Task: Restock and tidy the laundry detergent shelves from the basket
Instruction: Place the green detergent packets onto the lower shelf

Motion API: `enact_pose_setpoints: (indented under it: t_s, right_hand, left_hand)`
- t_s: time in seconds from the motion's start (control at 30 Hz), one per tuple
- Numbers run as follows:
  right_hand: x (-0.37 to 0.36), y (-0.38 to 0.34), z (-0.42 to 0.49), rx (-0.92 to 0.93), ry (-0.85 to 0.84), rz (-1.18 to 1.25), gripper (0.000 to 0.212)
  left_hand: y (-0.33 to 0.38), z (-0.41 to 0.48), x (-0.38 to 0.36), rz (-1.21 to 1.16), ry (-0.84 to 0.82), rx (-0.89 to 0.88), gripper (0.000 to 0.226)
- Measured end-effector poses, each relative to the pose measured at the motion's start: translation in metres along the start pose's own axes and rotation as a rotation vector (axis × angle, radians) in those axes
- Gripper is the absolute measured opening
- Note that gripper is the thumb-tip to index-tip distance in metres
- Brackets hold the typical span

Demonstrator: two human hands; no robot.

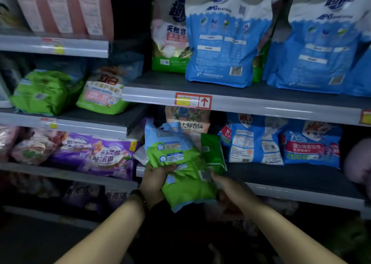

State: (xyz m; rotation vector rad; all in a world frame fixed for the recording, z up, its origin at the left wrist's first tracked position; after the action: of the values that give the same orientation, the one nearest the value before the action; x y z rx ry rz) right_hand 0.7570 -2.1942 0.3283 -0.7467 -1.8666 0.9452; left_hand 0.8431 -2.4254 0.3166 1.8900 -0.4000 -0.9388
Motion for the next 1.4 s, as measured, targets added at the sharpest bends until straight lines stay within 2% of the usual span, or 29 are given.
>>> enact_pose_setpoints:
  t_s: [0.07,0.13,0.17,0.27,0.33,0.43,0.53,0.6,0.73,0.83,0.9,1.0,1.1,1.2,1.27,1.4]
  right_hand:
    - [0.015,-0.019,-0.01,0.117,0.065,0.01,0.053]
    - [0.006,-0.039,-0.017,0.183,-0.102,0.153,0.027]
    - [-0.005,-0.048,-0.024,0.169,-0.23,0.222,0.023]
    - [-0.044,-0.058,-0.03,0.078,-0.521,0.494,0.053]
    - [-0.071,-0.068,-0.035,0.082,-0.618,0.619,0.06]
    - [-0.105,-0.096,-0.044,0.142,-0.576,0.663,0.054]
    - [-0.134,-0.125,-0.049,0.16,-0.442,0.641,0.04]
    - [-0.155,-0.14,-0.052,0.165,-0.411,0.621,0.033]
    - [-0.196,-0.173,-0.056,0.234,-0.408,0.561,0.033]
    - [-0.224,-0.202,-0.052,0.29,-0.398,0.554,0.038]
    - [-0.242,-0.224,-0.046,0.323,-0.391,0.555,0.041]
    - [-0.264,-0.261,-0.031,0.357,-0.377,0.639,0.036]
    - [-0.276,-0.295,-0.011,0.359,-0.329,0.745,0.038]
    - [-0.282,-0.324,0.021,0.347,-0.295,0.829,0.034]
    - [-0.288,-0.342,0.043,0.362,-0.276,0.869,0.035]
    - [-0.296,-0.366,0.089,0.412,-0.091,0.855,0.042]
  left_hand:
    - [0.014,-0.013,0.008,0.024,-0.061,-0.006,0.053]
    - [0.031,-0.025,0.016,0.059,-0.119,0.001,0.043]
    - [0.039,-0.031,0.021,0.078,-0.14,-0.001,0.041]
    - [0.063,-0.044,0.041,0.08,-0.172,-0.027,0.048]
    - [0.076,-0.048,0.061,0.055,-0.166,-0.035,0.047]
    - [0.101,-0.055,0.091,0.062,-0.152,-0.032,0.052]
    - [0.138,-0.058,0.123,0.155,-0.071,-0.067,0.036]
    - [0.162,-0.061,0.142,0.243,-0.005,-0.086,0.03]
    - [0.199,-0.051,0.184,0.355,0.101,-0.091,0.051]
    - [0.223,-0.043,0.203,0.499,0.153,-0.148,0.026]
    - [0.242,-0.034,0.217,0.546,0.251,-0.212,0.022]
    - [0.276,-0.015,0.226,0.6,0.374,-0.347,0.042]
    - [0.301,-0.001,0.221,0.807,0.502,-0.489,0.069]
    - [0.305,0.022,0.208,0.868,0.408,-0.673,0.068]
    - [0.3,0.04,0.203,0.995,0.311,-0.733,0.068]
    - [0.289,0.086,0.195,1.268,0.205,-0.824,0.076]
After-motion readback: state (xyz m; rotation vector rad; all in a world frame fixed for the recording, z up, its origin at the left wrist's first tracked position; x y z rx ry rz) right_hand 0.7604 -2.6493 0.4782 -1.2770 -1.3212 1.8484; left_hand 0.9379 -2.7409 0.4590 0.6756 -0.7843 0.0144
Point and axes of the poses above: each hand's wrist, its own z-axis towards the middle knuckle, its own x-axis out of the back of the hand, y = z × x, the point moved 5 cm from there along z, towards the middle knuckle, and after that the axes turned 2 degrees about y, right-handed, at the moved point
